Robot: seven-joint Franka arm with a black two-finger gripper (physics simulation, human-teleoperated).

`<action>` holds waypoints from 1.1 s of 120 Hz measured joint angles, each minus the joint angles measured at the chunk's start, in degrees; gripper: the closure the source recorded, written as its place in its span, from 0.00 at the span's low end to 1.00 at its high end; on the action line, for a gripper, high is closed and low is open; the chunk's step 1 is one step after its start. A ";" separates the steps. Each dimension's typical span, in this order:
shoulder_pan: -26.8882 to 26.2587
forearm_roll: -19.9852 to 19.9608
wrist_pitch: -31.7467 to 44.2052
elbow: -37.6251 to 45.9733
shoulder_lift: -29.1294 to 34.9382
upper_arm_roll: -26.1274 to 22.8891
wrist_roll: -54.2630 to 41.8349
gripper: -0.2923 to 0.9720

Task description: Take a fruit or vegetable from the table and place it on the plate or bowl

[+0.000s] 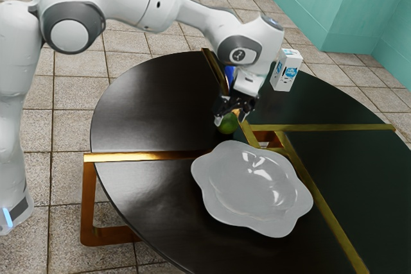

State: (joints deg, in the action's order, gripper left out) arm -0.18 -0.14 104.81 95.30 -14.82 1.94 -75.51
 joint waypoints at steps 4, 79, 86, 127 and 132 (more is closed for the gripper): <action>0.00 -0.01 0.03 0.00 -0.12 0.00 -0.04 0.23; 0.00 0.05 0.33 -2.99 -3.55 -0.44 -0.43 0.23; 0.00 0.05 0.36 -3.04 -3.93 -0.44 -0.44 0.23; 0.07 0.04 0.52 -3.06 -4.91 -0.25 -0.41 0.23; 0.08 0.02 0.53 -3.04 -4.96 -0.19 -0.40 0.23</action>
State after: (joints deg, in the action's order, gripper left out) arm -0.10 -0.12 105.34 92.25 -19.78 1.75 -75.91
